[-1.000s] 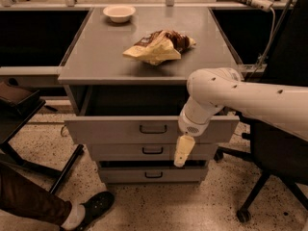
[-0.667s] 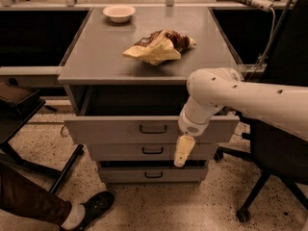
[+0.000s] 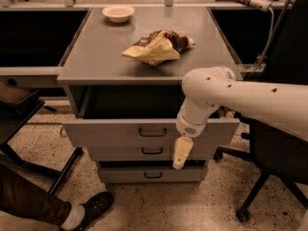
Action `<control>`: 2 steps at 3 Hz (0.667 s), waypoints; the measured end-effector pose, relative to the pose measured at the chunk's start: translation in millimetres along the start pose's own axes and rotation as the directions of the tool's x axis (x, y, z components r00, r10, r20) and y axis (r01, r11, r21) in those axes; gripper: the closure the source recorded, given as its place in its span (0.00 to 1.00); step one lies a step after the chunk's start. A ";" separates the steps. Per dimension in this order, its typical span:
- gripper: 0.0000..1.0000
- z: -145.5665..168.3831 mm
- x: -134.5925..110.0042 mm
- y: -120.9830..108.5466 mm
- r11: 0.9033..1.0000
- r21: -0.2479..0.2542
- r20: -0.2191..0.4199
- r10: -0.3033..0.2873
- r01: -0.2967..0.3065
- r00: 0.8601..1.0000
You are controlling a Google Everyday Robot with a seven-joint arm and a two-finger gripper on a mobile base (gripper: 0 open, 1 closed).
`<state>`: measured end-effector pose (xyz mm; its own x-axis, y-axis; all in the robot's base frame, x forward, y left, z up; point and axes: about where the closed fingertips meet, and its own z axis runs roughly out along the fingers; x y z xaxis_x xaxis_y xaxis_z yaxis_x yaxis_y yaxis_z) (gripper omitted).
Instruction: Open top drawer
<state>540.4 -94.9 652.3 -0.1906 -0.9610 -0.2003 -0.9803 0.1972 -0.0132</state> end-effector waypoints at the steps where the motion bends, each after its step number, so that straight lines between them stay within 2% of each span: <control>1: 0.00 -3.2 -4.5 8.8 1.000 -0.011 -0.032 -0.019 0.019 0.999; 2: 0.00 -20.2 7.9 46.4 0.998 -0.066 -0.109 -0.019 0.011 0.994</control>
Offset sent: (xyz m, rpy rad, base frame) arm -0.1890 -0.0301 0.0772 -0.3297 0.3274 0.0462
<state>492.4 -97.3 669.9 -0.1769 -0.9800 -0.0915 -0.9837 0.1730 0.0491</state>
